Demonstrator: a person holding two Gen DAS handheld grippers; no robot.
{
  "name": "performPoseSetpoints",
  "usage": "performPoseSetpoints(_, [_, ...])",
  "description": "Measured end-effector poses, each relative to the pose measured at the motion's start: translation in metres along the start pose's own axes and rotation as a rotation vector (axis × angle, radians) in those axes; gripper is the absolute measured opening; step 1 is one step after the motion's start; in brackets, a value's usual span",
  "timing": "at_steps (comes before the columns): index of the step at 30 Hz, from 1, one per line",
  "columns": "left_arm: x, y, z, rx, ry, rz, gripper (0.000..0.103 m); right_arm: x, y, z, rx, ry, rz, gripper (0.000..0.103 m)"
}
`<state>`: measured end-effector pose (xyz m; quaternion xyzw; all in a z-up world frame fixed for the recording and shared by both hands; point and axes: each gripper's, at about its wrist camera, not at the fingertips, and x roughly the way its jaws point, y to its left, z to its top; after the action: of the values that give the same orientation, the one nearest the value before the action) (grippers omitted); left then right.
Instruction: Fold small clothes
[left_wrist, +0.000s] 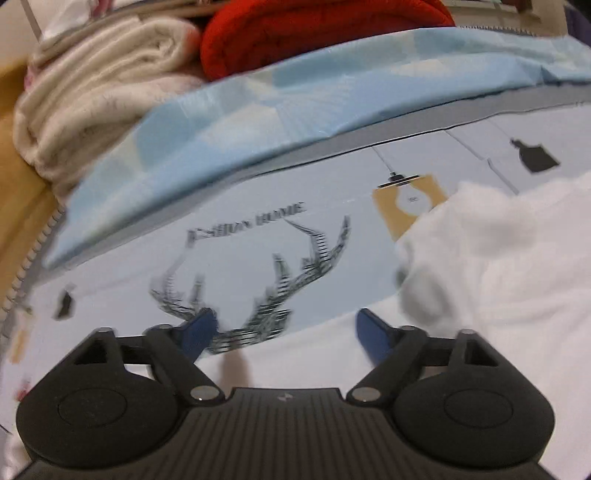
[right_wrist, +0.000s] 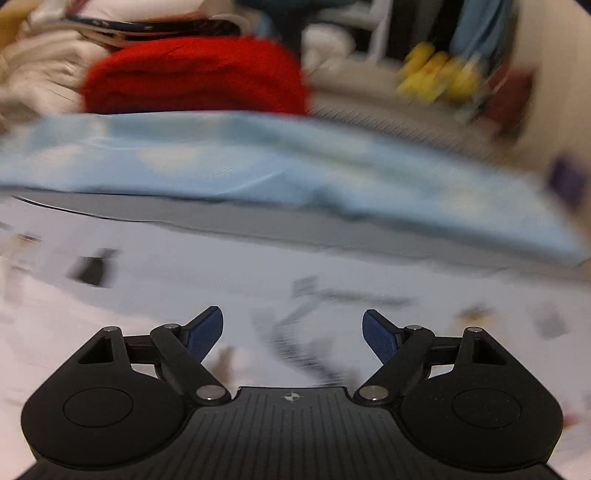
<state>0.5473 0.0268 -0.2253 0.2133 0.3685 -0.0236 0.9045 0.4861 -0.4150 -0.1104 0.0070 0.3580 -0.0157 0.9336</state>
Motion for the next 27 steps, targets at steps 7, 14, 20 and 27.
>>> performPoseSetpoints(7, [-0.004, 0.012, 0.018, -0.102, -0.01, -0.039, 0.042, 0.018, 0.056, 0.006, -0.178, -0.013, 0.166, 0.079])
performPoseSetpoints(14, [-0.037, -0.008, 0.059, -0.135, -0.074, -0.155, 0.08, 0.053, 0.116, -0.002, -0.764, 0.272, -0.071, 0.065])
performPoseSetpoints(20, [-0.035, -0.056, 0.071, -0.085, -0.077, -0.217, 0.082, 0.053, 0.101, 0.022, -0.515, 0.083, -0.156, 0.062])
performPoseSetpoints(27, [-0.02, -0.078, 0.057, -0.055, -0.038, -0.226, 0.084, 0.029, 0.036, 0.023, -0.039, -0.131, -0.119, 0.063])
